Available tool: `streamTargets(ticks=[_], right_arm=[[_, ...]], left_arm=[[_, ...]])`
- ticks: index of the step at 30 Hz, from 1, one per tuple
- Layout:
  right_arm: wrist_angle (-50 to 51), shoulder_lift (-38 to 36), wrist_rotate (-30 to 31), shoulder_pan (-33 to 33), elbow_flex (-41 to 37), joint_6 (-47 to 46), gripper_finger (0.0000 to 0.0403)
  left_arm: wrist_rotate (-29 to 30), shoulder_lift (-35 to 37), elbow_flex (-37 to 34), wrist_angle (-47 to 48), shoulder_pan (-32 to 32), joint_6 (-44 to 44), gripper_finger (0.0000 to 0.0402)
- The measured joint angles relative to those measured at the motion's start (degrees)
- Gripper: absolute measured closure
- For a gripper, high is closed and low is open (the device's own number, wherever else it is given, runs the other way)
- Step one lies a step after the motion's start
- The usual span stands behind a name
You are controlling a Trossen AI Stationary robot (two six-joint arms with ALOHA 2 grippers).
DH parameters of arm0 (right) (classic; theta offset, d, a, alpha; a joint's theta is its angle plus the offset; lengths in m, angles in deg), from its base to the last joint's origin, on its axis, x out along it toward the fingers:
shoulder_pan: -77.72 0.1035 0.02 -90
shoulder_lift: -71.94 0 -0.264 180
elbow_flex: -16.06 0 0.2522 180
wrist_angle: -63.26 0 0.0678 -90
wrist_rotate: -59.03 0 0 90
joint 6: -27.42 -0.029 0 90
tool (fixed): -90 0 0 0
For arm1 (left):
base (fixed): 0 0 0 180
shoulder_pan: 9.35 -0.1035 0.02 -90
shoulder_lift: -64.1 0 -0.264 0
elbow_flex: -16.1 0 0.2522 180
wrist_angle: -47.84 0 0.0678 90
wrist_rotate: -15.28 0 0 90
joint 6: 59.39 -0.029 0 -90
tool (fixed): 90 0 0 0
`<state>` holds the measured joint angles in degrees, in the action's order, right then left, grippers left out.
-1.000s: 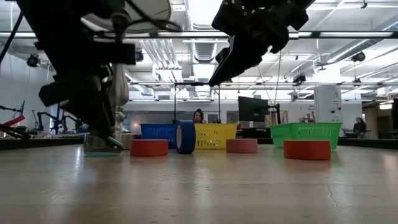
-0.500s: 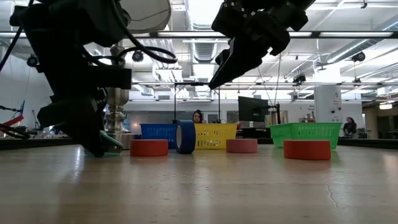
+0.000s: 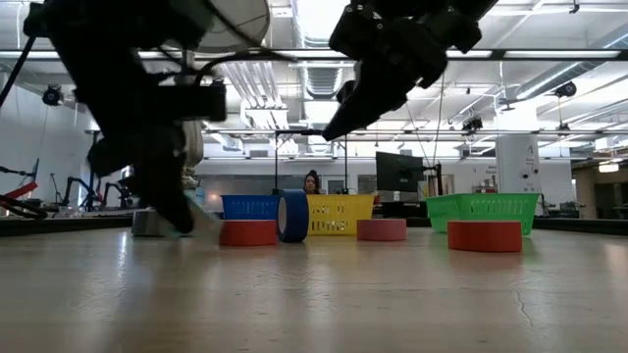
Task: Pick and place Stapler, Stapler remover, tape
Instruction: Put the blue staple remover into the yellow bin
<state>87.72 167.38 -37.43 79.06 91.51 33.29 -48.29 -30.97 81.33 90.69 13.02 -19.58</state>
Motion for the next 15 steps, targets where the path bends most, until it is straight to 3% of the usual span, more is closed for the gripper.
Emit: streamTargets(ticks=[9,15], right_arm=[[-8.07,6.41,0.00,0.94,0.00,-1.07,0.0280],[-10.27,8.72,-0.03,1.42,0.35,-0.98,0.0272]], left_arm=[[2.51,0.28,3.93,-5.61,0.21,-2.85,0.0366],[4.24,0.28,5.75,-6.70,0.22,-5.92,0.0378]])
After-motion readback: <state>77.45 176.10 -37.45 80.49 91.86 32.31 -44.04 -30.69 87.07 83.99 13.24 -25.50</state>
